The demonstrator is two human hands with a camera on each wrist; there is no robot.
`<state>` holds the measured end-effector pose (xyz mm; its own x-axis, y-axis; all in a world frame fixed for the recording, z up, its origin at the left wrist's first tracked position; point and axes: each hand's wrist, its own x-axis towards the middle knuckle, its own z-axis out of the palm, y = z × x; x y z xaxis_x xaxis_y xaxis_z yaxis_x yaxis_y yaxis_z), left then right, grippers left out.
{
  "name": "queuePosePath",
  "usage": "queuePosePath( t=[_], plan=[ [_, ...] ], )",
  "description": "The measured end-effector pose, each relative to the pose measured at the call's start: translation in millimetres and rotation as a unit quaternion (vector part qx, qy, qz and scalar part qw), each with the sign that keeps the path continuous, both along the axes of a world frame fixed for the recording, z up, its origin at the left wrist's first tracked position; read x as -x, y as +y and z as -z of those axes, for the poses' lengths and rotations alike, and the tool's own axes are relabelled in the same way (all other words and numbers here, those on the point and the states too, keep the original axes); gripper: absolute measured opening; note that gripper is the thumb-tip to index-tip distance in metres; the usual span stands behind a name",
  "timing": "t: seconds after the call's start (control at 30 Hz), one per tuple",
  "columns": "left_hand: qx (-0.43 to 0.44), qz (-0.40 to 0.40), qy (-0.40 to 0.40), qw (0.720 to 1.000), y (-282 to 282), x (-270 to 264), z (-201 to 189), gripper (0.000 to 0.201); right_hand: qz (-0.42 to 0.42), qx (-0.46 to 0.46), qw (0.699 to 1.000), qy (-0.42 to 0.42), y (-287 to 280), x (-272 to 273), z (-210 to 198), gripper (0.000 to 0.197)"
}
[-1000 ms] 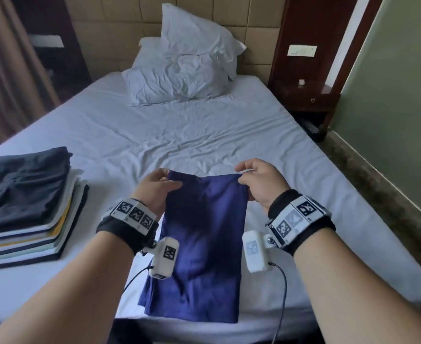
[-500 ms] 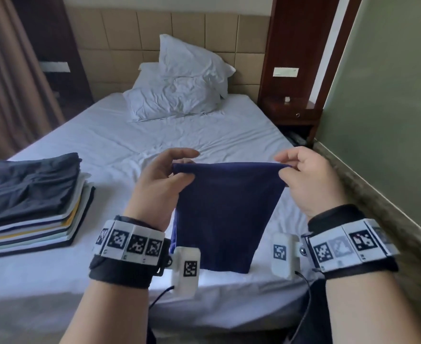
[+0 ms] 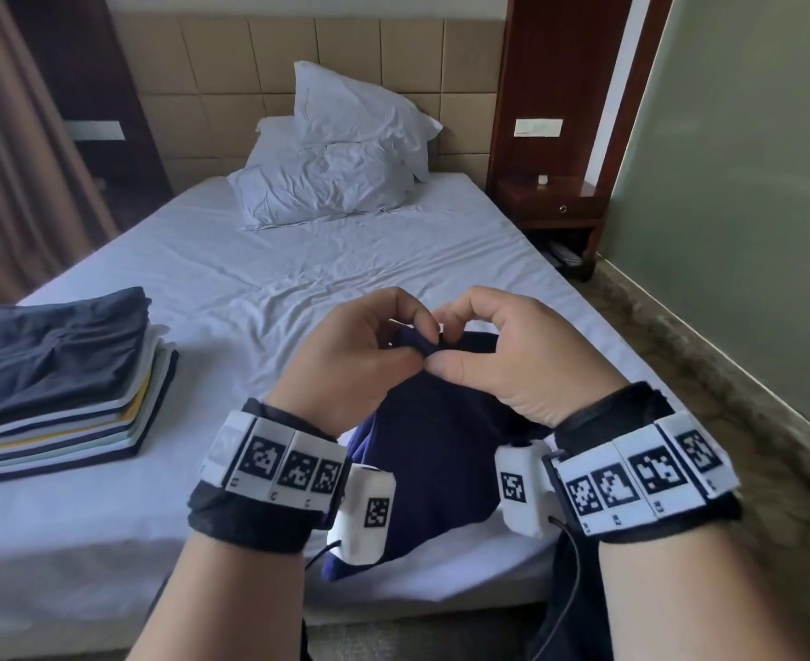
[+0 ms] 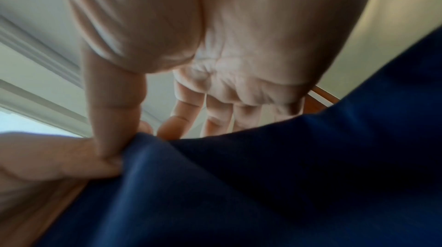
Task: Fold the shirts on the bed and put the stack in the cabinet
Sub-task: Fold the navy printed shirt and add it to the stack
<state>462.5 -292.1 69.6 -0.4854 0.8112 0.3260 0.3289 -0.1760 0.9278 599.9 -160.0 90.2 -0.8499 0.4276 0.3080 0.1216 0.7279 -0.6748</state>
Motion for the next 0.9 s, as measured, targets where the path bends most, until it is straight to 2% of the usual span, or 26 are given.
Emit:
queuePosePath(
  t=[0.07,0.2,0.37,0.6,0.8,0.9],
  plan=[
    [0.014,-0.006,0.011,1.000,-2,1,2,0.030,-0.013,-0.002,1.000,-0.015,-1,-1,1,0.025],
    [0.020,-0.019,0.019,0.999,-5,2,3,0.022,-0.029,-0.005,1.000,0.010,-4,-2,-1,0.018],
    [0.025,-0.029,0.017,0.999,-9,8,3,0.033,-0.036,-0.019,0.999,-0.009,-11,5,0,0.021],
    [0.012,-0.028,-0.029,0.999,-15,18,8,0.035,-0.006,-0.071,0.997,-0.020,-16,14,1,0.017],
    [0.039,-0.034,0.009,0.999,-22,24,8,0.037,-0.040,-0.042,0.998,0.006,-22,21,1,0.011],
    [0.043,-0.040,0.030,0.998,-23,25,8,0.037,-0.028,-0.047,0.998,0.013,-23,25,3,0.006]
  ],
)
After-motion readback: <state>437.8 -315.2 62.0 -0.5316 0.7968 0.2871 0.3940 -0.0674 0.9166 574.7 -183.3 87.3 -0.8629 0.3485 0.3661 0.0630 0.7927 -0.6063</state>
